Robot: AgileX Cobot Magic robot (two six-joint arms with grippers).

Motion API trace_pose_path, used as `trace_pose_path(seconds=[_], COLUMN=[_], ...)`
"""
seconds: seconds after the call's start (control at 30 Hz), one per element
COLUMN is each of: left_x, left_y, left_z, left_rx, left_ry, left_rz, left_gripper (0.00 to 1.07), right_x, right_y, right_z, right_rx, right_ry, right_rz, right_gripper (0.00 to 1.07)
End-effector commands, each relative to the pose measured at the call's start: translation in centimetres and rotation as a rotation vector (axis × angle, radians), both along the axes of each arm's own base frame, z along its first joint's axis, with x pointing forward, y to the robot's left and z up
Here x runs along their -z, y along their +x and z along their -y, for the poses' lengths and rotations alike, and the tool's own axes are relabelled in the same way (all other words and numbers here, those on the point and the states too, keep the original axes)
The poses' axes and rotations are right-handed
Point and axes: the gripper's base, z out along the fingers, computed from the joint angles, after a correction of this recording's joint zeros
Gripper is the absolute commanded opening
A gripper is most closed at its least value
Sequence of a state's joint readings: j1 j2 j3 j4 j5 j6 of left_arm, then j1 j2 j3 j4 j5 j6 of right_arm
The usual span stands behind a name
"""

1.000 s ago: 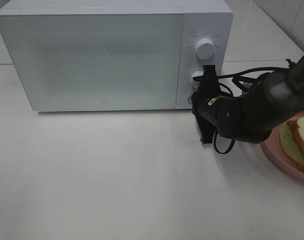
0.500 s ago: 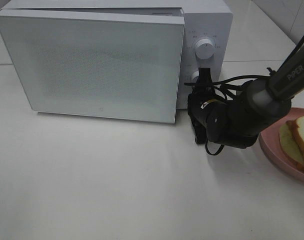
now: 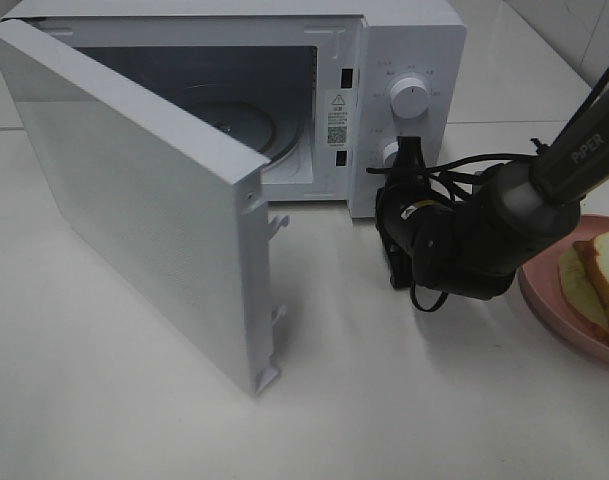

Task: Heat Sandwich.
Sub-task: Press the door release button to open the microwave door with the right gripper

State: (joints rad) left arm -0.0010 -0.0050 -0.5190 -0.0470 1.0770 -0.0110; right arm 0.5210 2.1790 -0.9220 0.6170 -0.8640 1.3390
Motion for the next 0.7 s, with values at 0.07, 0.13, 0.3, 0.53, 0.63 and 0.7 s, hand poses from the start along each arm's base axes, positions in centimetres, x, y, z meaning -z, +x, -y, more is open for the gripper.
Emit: trace_pose_path(seconds=[0.07, 0.13, 0.3, 0.53, 0.63, 0.7], left_x=[0.04, 0.04, 0.04, 0.04, 0.04, 0.04], left_y=[-0.19, -0.19, -0.19, -0.19, -0.19, -0.19], left_z=[0.01, 0.01, 0.01, 0.01, 0.01, 0.01], left_rx=[-0.002, -0.002, -0.002, -0.002, -0.002, -0.002], left_ry=[-0.009, -0.009, -0.009, -0.009, -0.009, -0.009], left_rz=[0.020, 0.020, 0.020, 0.020, 0.020, 0.020], left_gripper=[0.98, 0.98, 0.98, 0.98, 0.98, 0.98], right_x=[-3.72, -3.84, -3.73, -3.50, -3.34, -3.41], right_y=[2.89, 2.83, 2.62, 2.46, 2.41, 2.38], right_z=[0.05, 0.04, 0.08, 0.01, -0.10, -0.12], right_rx=[0.007, 0.005, -0.002, -0.012, -0.026, -0.028], right_ry=[-0.001, 0.004, 0.001, 0.004, 0.001, 0.003], right_rz=[0.282, 0.272, 0.249, 0.204, 0.186, 0.179], right_gripper=[0.00, 0.00, 0.00, 0.01, 0.01, 0.01])
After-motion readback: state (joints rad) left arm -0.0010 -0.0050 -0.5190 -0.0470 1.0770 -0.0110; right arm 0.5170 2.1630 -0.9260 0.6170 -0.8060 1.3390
